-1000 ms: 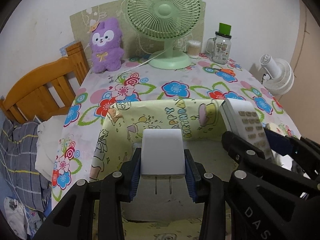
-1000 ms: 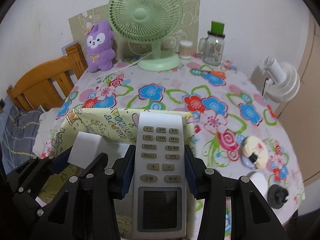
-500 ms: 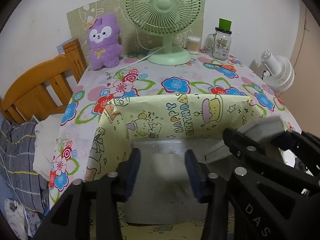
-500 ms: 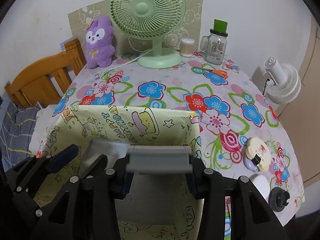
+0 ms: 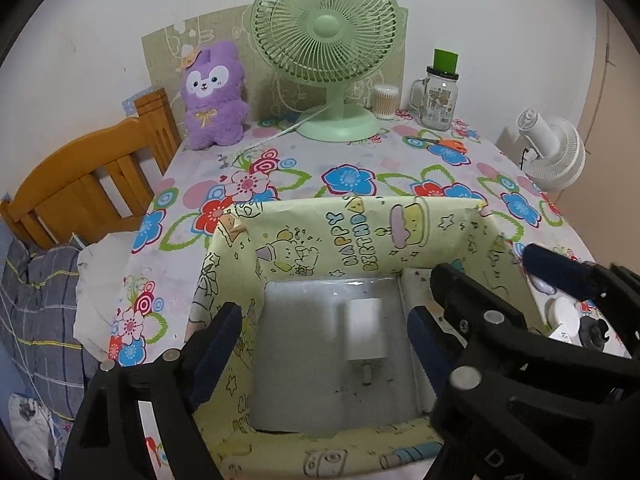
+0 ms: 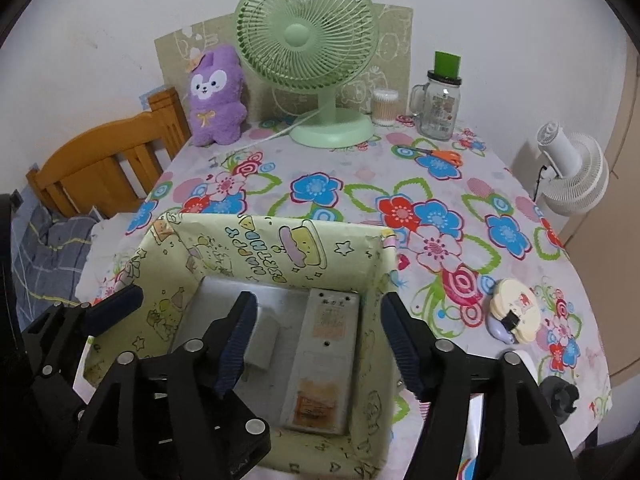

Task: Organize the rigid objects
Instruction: 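Lower the charger into the yellow box and open the left tool while the right tool releases the remote there, then withdraw both tools from the box back over the table objects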

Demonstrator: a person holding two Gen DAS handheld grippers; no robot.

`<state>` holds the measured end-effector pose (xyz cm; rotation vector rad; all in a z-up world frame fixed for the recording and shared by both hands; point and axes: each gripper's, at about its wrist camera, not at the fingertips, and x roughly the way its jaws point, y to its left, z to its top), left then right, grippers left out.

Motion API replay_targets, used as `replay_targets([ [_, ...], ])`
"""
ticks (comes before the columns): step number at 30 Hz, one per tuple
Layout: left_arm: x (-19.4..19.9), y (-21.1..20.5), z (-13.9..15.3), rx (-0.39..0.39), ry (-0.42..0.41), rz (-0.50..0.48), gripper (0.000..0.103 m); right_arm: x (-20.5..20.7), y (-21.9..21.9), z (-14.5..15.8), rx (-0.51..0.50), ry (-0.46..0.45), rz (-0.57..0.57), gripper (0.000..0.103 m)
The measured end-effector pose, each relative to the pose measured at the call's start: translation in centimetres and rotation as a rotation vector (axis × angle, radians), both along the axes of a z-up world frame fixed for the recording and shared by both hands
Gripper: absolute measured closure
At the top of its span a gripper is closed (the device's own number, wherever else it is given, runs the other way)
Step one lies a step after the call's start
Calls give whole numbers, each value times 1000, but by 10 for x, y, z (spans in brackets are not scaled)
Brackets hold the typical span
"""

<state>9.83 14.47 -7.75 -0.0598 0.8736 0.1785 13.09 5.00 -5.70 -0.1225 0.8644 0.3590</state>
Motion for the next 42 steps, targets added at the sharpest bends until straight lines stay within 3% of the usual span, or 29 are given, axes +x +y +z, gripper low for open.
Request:
replay_targets([
  [1,-2,-2,2,4,-6,-2,16,-2,-2,2,-6,-14,-12,22],
  [13,-15,-32,16,20,-26,-26,14,-17,-33,18,-10,-63,-28,15],
  [42,-35,-96,51,11,-97,-24,11,-37,-98,55,16,-107,-45,10],
])
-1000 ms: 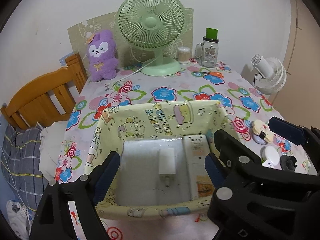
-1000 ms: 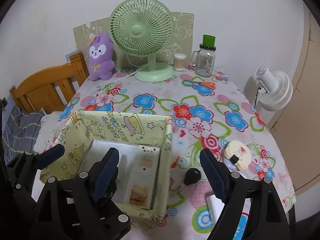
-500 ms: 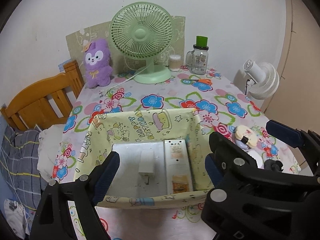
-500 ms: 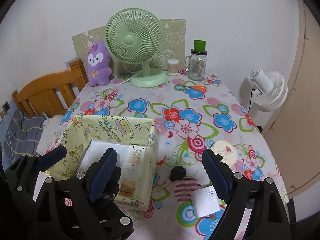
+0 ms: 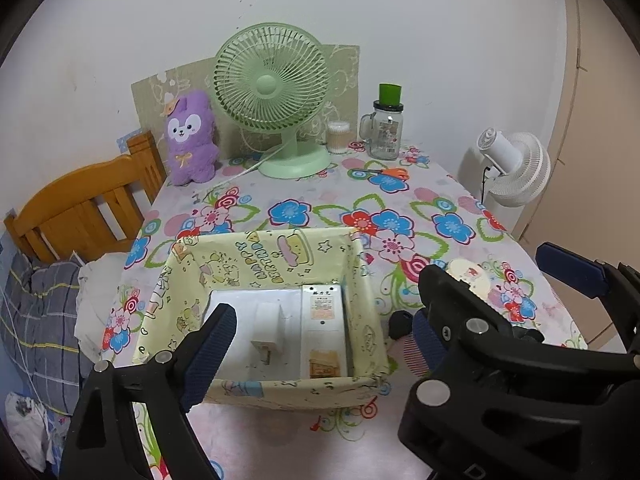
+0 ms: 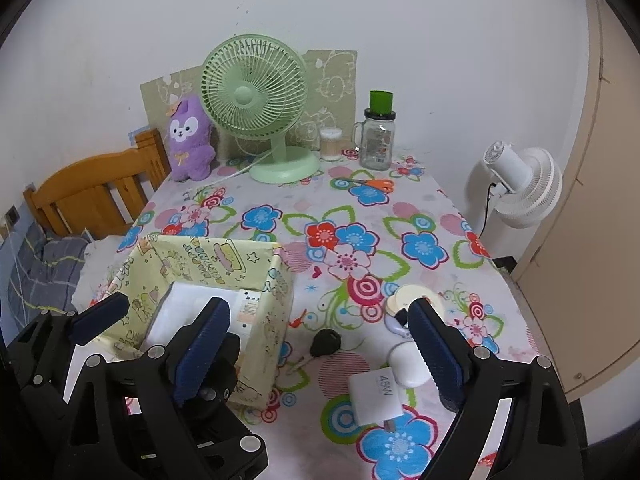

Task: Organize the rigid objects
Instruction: 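Withdraw both tools from the box back over the table objects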

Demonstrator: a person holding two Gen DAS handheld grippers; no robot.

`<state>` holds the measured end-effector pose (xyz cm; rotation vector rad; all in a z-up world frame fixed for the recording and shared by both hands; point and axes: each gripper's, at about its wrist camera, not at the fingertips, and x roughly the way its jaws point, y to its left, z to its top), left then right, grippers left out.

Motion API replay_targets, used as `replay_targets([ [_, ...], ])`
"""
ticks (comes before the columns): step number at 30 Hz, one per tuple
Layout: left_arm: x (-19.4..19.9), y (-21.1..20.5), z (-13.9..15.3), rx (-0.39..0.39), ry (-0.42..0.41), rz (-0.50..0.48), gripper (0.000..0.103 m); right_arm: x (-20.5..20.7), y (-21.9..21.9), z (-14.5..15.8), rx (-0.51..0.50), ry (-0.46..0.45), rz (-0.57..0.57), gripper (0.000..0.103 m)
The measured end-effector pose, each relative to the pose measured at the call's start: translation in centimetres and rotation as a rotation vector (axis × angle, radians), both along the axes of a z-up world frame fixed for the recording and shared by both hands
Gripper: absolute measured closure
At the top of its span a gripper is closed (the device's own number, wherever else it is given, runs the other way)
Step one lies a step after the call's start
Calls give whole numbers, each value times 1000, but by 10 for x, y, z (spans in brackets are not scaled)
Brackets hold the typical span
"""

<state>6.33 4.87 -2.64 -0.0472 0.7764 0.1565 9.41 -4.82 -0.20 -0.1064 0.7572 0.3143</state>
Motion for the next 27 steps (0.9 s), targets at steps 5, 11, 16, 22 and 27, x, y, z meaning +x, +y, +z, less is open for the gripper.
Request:
replay_targets([
  [5,-2,-13,3,-3,-10,-17,9,-4,-14,4,-3,-16,-10,8],
  [11,-3,-27,4,-6,-14,-36,6,-6,-29,6,-7,-24,-29,7],
  [16,-2,-39,3,-9,-10,-54,5,-7,-39,6,-11,-24,-39,6],
  [22,-1,-51,3,-13,-9,-76,2,-8,-52,6,-16,-30,-51,6],
  [27,0,-60,1,-31,-12,-91,1,-7,-61,5,-19,-25,-57,6],
])
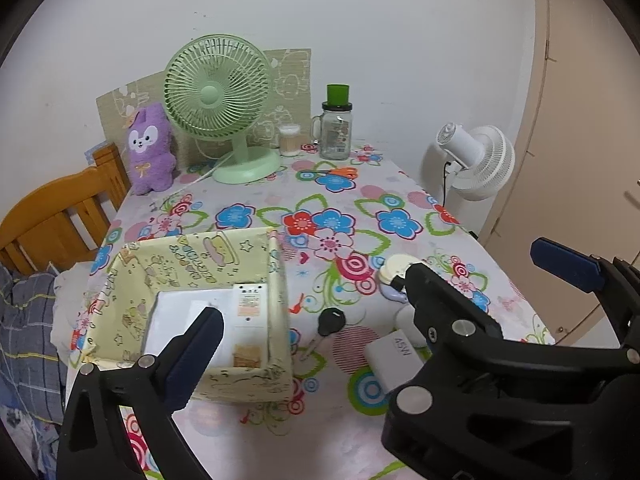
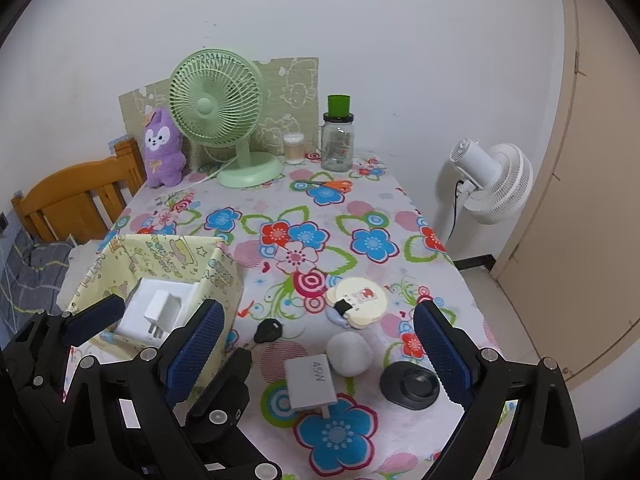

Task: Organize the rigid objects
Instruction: 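Withdraw both tools from the box back over the table objects, then move the left tool to the large white charger while the right tool approaches the black round base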

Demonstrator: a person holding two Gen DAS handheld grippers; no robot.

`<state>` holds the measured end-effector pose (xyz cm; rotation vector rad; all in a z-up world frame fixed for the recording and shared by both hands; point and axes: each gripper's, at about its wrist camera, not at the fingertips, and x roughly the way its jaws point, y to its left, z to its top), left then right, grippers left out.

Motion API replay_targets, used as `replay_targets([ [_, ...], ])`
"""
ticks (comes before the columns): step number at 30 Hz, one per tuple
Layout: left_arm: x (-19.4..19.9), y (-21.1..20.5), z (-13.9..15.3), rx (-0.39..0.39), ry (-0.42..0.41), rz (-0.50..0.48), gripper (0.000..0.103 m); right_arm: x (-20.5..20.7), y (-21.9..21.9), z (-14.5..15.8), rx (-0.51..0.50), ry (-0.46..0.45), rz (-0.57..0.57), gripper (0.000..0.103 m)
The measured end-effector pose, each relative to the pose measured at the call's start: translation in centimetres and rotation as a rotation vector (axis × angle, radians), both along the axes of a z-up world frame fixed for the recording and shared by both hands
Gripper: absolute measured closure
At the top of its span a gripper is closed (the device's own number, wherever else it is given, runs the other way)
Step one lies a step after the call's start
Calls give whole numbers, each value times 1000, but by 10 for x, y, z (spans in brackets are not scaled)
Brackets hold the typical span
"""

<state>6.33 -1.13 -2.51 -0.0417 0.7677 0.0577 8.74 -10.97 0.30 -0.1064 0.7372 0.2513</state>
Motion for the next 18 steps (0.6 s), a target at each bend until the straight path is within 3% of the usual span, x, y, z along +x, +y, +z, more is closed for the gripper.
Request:
replay_targets([
  [18,2,-40,-7,13,-21,-28,0,-2,-38,-4,-31,-48,-19,5],
])
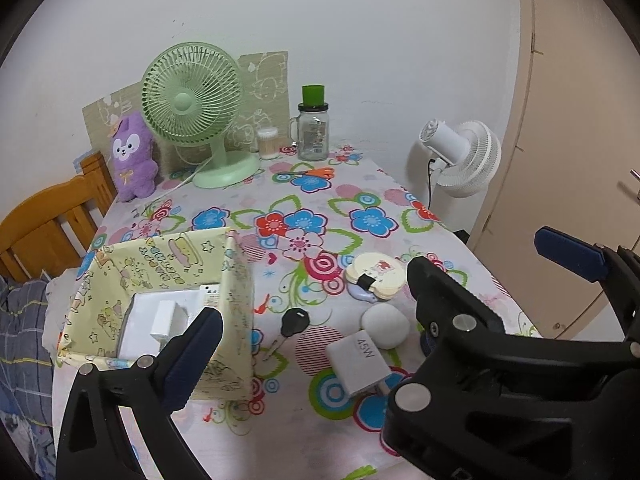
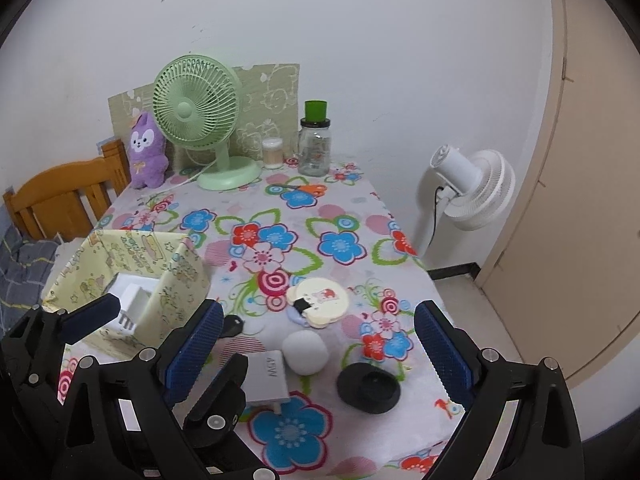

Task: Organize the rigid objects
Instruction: 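Move the left tool to the large white charger while the right tool approaches the black round base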

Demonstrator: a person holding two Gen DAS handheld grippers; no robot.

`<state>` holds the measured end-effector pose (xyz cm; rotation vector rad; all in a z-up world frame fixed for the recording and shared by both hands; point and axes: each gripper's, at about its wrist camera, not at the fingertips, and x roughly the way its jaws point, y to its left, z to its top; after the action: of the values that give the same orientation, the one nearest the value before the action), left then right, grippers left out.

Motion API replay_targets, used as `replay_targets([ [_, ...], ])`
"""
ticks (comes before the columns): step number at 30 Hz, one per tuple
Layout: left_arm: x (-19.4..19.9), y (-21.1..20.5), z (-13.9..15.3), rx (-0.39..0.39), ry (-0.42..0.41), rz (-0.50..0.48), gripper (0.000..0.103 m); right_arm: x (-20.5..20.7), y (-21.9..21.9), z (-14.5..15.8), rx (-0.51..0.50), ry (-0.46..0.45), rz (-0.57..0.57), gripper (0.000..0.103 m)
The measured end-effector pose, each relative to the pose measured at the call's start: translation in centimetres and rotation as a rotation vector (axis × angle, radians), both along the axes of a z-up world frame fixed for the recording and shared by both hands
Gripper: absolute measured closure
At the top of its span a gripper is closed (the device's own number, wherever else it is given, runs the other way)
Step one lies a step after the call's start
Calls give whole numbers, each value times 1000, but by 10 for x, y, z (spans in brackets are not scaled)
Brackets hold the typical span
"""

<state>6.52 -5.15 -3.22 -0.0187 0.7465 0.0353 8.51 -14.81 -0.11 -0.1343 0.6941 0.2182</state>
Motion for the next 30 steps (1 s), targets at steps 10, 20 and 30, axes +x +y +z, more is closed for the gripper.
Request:
replay_targets([
  [10,-1,-20,-8,6,-39,-41,0,-2,-23,-8,12,-20,0,5],
  [20,1,-28,-25,12,-61,-15,1,0,-35,-26,46,-21,16,5],
  [30,10,-33,-55,10,-7,-16,1,10,-38,-56,32,24,19,5],
])
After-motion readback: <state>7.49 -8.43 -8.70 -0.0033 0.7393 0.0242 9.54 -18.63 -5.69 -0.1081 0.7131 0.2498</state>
